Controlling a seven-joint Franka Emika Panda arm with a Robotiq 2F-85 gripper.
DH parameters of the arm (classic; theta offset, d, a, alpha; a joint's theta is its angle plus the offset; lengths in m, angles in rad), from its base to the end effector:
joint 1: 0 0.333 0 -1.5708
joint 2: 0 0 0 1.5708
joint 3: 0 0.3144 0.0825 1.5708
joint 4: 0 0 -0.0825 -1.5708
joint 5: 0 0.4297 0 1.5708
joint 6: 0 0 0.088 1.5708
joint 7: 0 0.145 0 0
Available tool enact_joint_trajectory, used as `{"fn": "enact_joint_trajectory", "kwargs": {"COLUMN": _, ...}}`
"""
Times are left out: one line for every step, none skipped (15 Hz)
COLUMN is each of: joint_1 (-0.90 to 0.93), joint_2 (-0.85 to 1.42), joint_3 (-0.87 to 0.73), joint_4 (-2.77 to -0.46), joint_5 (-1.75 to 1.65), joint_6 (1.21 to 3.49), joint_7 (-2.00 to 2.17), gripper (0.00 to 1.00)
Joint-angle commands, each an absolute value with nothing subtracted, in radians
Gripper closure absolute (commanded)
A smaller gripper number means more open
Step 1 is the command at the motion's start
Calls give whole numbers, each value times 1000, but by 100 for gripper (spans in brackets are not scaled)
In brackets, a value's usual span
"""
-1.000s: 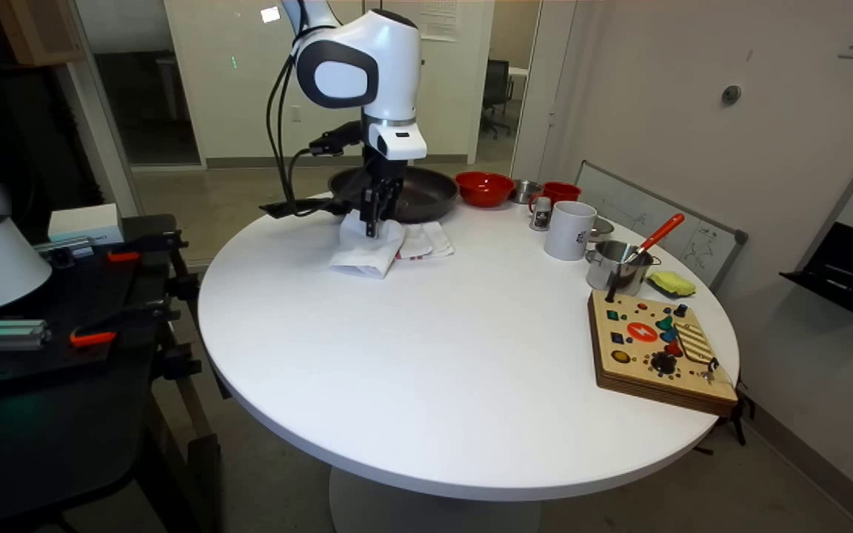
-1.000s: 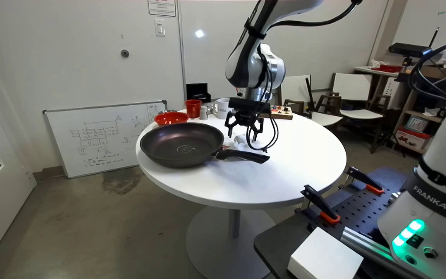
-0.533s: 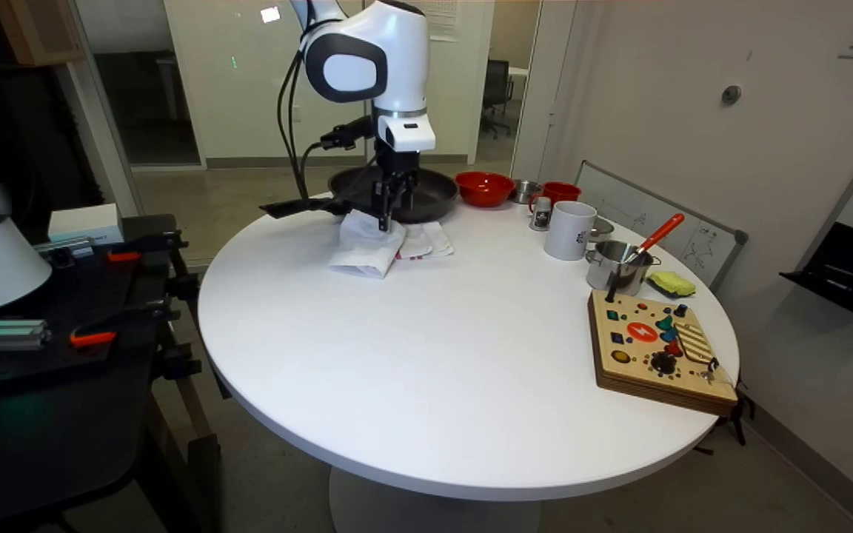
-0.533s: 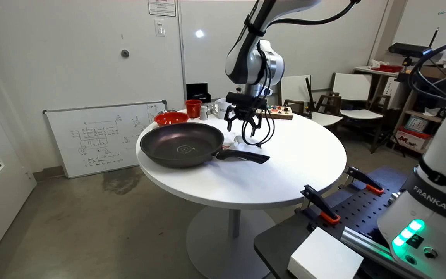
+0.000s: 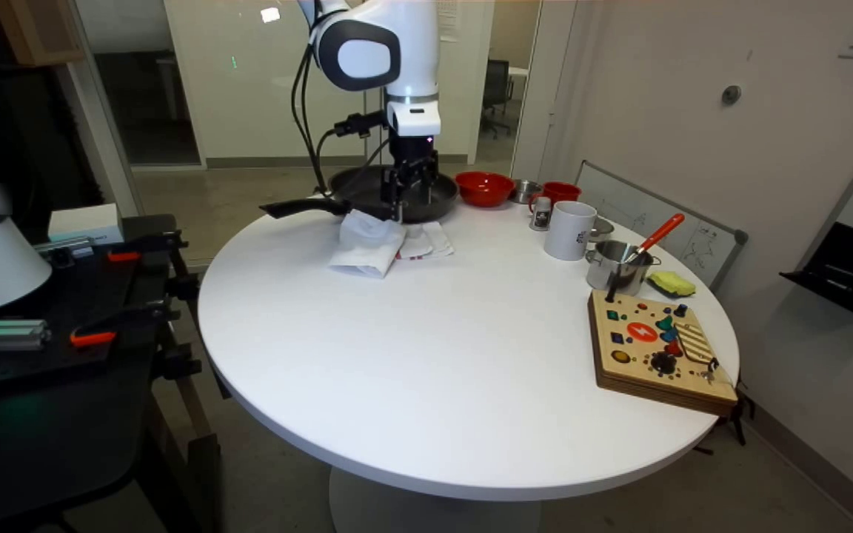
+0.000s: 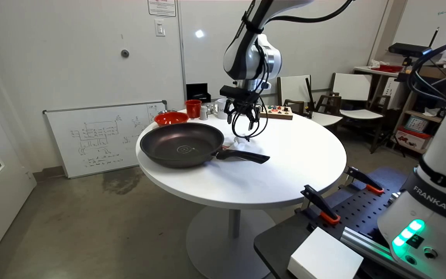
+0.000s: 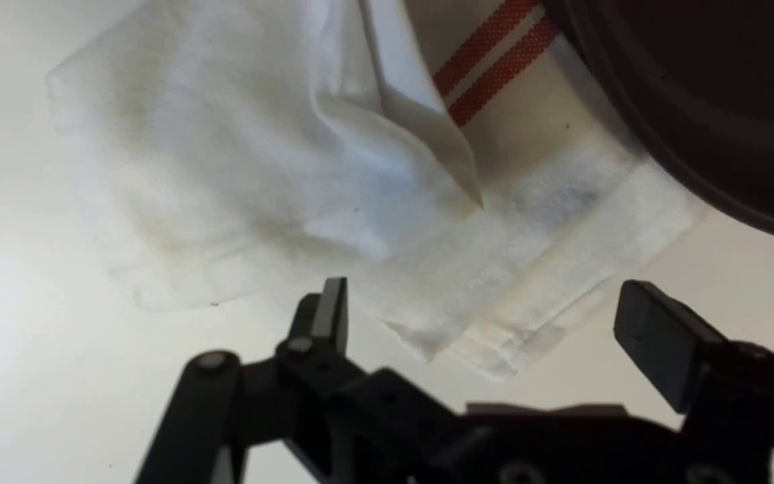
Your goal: Fold the towel twice.
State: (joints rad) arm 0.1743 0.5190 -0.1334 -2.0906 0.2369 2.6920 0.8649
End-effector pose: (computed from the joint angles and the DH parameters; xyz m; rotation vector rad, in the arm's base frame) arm 0.6168 0.0169 0.1022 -2.6740 1.4826 -0.0951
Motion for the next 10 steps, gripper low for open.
{"fn": "enact_joint_trajectory", "kwargs": {"joint_1": 175, "joint_2": 544, "joint_3": -133, "joint_4": -2016, "joint_5": 217, "joint_6": 2588, "joint_7": 947, "gripper": 0}}
{"fn": "enact_joint_trajectory", "kwargs": {"joint_1": 171, "joint_2": 545, "joint_3": -130, "joint_4": -2008, "joint_5": 216, "joint_6": 2567, "joint_7": 957, "gripper": 0}}
{"fn": "enact_joint_trajectory", "kwargs": {"joint_1": 166, "joint_2": 546, "joint_3": -127, "joint_4": -2003, "joint_5": 215, "joint_6": 2555, "joint_7": 963, "gripper": 0}}
{"fn": "enact_joint_trajectory", "kwargs": {"joint_1": 162, "joint_2": 550, "joint_3": -125, "joint_4": -1997, "joint_5": 213, "joint_6": 2548, "joint_7": 968, "gripper": 0}}
{"fn": "enact_joint_trajectory", "kwargs": {"joint_1": 153, "joint_2": 555, "joint_3": -118, "joint_4": -1990, "joint_5": 220, "joint_6": 2542, "joint_7": 961, "gripper": 0}}
{"fn": "enact_joint_trajectory", "kwargs": {"joint_1": 143, "joint_2": 561, "joint_3": -108, "joint_4": -1981, "joint_5": 229, "joint_6": 2541, "joint_7": 952, "gripper": 0}}
{"fn": "enact_joint_trajectory", "kwargs": {"joint_1": 136, "joint_2": 568, "joint_3": -102, "joint_4": -1972, "joint_5": 233, "joint_6": 2540, "joint_7": 944, "gripper": 0}}
{"fn": "enact_joint_trajectory", "kwargs": {"joint_1": 130, "joint_2": 579, "joint_3": -98, "joint_4": -1956, "joint_5": 235, "joint_6": 2532, "joint_7": 944, "gripper": 0}}
{"fn": "enact_joint_trajectory", "kwargs": {"joint_1": 118, "joint_2": 594, "joint_3": -89, "joint_4": -1934, "joint_5": 246, "joint_6": 2515, "joint_7": 940, "gripper": 0}}
{"fn": "enact_joint_trajectory", "kwargs": {"joint_1": 102, "joint_2": 611, "joint_3": -74, "joint_4": -1909, "joint_5": 262, "joint_6": 2492, "joint_7": 928, "gripper": 0}}
